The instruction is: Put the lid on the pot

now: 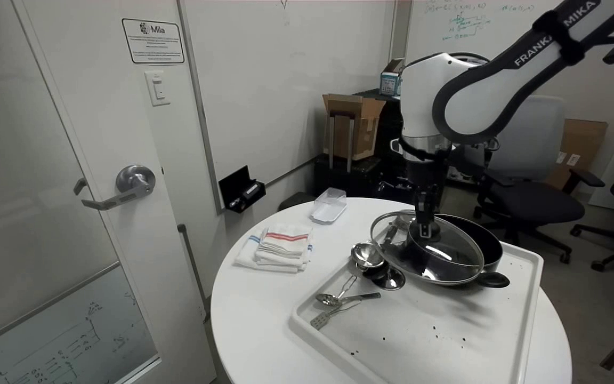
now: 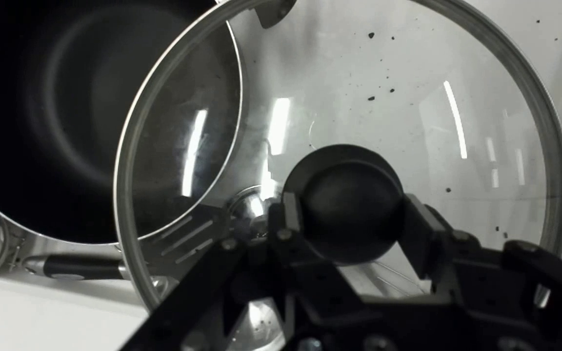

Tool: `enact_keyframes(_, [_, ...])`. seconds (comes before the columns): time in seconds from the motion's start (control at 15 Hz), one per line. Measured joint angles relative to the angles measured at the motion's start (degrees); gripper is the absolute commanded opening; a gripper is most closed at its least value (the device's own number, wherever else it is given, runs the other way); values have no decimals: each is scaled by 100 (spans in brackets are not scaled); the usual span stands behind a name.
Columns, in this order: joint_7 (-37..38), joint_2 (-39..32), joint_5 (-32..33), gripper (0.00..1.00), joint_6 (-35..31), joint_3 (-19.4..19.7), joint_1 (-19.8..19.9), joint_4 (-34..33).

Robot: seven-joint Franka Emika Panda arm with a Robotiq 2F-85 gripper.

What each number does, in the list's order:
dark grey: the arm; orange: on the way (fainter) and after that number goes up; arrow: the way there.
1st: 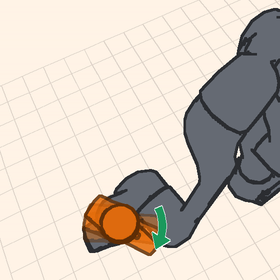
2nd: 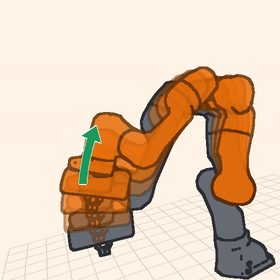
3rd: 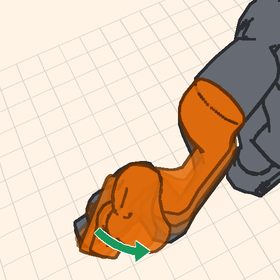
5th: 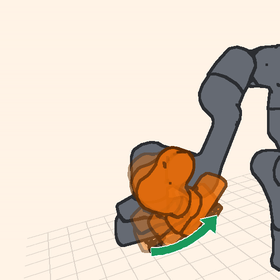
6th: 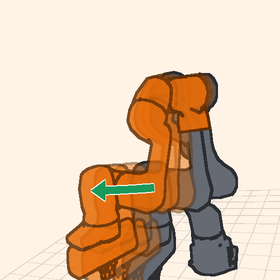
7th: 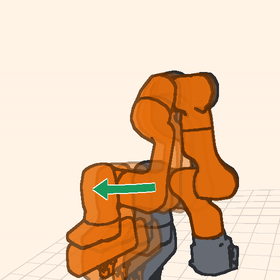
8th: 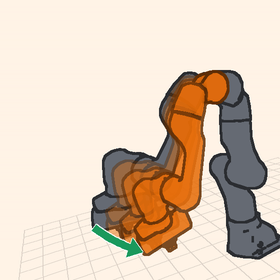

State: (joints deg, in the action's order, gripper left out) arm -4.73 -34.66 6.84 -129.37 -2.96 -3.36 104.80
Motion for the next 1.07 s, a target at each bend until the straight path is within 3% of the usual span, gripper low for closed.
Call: enact_keyframes(1.07, [831, -540, -606, 25, 102, 428, 569, -536])
